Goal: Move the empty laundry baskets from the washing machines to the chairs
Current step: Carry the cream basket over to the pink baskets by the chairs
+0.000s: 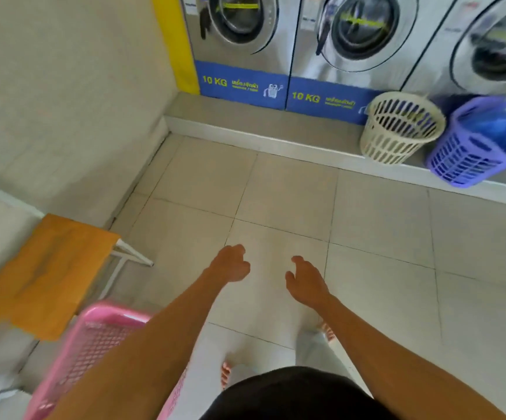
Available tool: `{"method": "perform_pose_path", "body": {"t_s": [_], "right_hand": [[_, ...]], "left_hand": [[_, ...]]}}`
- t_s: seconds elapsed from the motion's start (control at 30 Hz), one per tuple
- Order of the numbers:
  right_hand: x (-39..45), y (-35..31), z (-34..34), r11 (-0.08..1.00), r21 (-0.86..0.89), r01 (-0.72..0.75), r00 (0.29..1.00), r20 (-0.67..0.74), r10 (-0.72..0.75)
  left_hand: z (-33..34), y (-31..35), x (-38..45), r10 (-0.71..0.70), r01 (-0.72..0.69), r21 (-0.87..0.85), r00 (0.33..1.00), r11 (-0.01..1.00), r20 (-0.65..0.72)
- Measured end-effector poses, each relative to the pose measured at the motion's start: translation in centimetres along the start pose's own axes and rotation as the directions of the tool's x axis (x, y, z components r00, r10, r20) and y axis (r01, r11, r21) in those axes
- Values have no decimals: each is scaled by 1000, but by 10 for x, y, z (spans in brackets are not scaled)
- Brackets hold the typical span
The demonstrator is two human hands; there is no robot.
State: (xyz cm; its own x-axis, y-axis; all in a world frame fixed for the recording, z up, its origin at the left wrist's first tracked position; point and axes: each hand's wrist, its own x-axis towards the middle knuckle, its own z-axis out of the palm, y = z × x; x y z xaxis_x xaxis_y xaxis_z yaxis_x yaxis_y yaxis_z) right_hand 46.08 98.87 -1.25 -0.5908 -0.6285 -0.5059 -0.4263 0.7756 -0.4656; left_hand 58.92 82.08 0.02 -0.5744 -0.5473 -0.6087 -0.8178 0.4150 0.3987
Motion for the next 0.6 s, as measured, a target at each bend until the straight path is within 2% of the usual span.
{"method": "perform_pose_path", "body": {"t_s": [0.37,0.6], "right_hand": [[63,162,-170,959,209,-193,960,-162,228],[102,248,-264,923,249,-294,909,-226,350]], "left_hand": [[14,251,109,210,-225,131,970,966,120],[4,362,168,255,-277,149,955,949,149]]}}
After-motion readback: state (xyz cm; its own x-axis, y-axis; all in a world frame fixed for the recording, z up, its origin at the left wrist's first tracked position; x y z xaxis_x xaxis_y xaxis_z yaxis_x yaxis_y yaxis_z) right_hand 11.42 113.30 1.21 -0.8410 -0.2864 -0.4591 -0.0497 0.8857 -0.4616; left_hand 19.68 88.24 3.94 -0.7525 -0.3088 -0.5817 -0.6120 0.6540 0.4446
